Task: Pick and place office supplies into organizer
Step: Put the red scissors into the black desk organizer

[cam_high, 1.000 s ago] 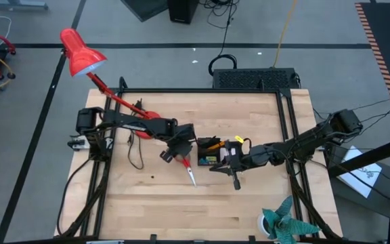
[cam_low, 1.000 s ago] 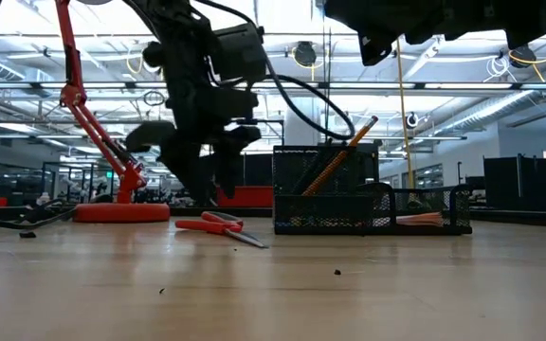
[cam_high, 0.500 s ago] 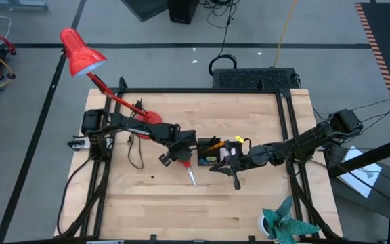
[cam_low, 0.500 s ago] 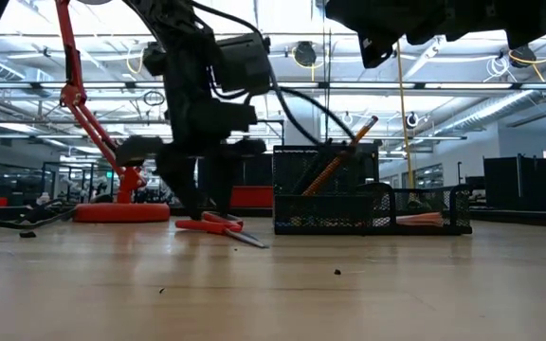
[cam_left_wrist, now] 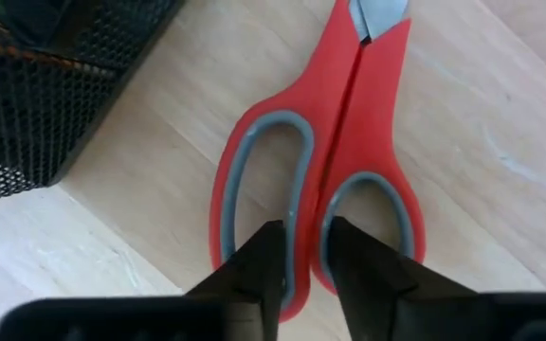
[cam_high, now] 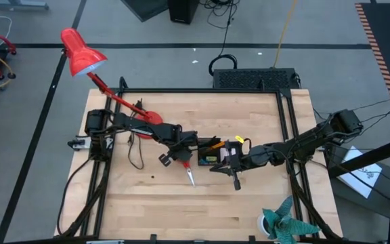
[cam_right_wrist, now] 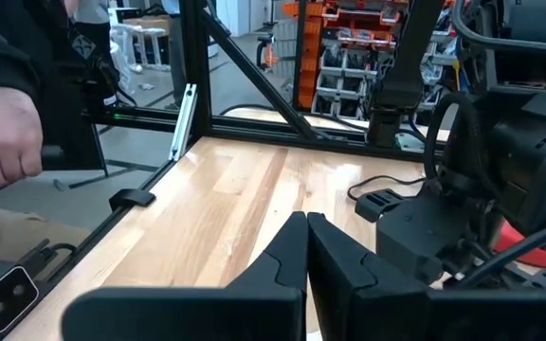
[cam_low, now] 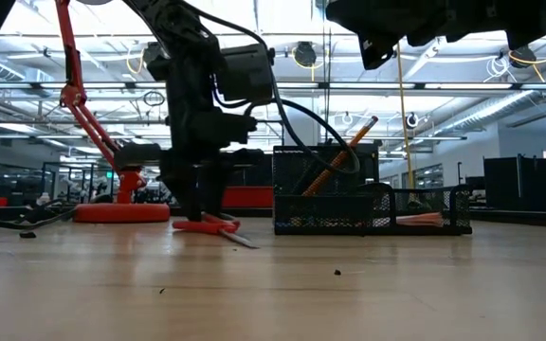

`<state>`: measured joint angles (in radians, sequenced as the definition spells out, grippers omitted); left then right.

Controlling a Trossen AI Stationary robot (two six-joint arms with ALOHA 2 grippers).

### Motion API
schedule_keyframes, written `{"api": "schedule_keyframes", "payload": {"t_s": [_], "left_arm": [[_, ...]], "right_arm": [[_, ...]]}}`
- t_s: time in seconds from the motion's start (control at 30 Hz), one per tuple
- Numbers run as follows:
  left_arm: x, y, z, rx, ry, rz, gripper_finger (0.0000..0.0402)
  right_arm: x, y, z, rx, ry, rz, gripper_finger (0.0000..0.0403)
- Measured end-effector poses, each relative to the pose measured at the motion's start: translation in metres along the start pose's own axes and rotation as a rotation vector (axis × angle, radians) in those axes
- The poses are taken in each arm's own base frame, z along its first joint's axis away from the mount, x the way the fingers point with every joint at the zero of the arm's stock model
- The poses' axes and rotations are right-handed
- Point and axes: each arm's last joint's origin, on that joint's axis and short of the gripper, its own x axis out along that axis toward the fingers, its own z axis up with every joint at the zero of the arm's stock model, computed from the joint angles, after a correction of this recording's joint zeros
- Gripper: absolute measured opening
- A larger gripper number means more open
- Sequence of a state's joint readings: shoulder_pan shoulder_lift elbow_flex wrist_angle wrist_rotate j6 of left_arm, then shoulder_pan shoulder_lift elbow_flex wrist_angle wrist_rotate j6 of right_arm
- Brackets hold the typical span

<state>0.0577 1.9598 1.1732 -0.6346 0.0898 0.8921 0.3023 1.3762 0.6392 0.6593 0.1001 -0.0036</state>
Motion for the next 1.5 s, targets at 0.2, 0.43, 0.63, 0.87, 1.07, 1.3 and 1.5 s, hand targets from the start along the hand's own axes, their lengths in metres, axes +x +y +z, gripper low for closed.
{"api": "schedule_keyframes", "payload": {"t_s": [0.2, 0.43, 0.63, 0.87, 1.07, 1.3, 1.5], "left_arm": [[-0.001, -0.003, 0.003, -0.018, 0.025, 0.023, 0.0033], [-0.014, -0.012, 0.012, -0.056, 0.104, 0.157, 0.0033], [-0.042, -0.029, 0.027, -0.058, 0.166, 0.338, 0.0033], [-0.079, -0.061, 0.042, -0.068, 0.173, 0.481, 0.0033], [-0.111, -0.080, 0.055, -0.101, 0.205, 0.568, 0.0033], [-0.152, -0.097, 0.086, -0.071, 0.147, 0.702, 0.0033], [-0.165, -0.112, 0.105, 0.025, 0.132, 0.795, 0.0033]], "right_arm": [[0.000, 0.000, -0.001, -0.009, 0.009, 0.000, 0.0000], [0.000, 0.000, -0.004, -0.007, 0.036, 0.000, 0.0000], [0.000, 0.000, -0.004, 0.021, 0.039, -0.005, 0.0015], [0.000, -0.002, -0.004, 0.040, 0.042, -0.057, 0.0072], [0.000, -0.001, -0.004, 0.090, 0.035, -0.056, 0.0146], [0.000, -0.008, -0.008, 0.175, 0.071, -0.099, 0.0234], [0.000, -0.008, -0.007, 0.212, 0.060, -0.131, 0.0264]]}}
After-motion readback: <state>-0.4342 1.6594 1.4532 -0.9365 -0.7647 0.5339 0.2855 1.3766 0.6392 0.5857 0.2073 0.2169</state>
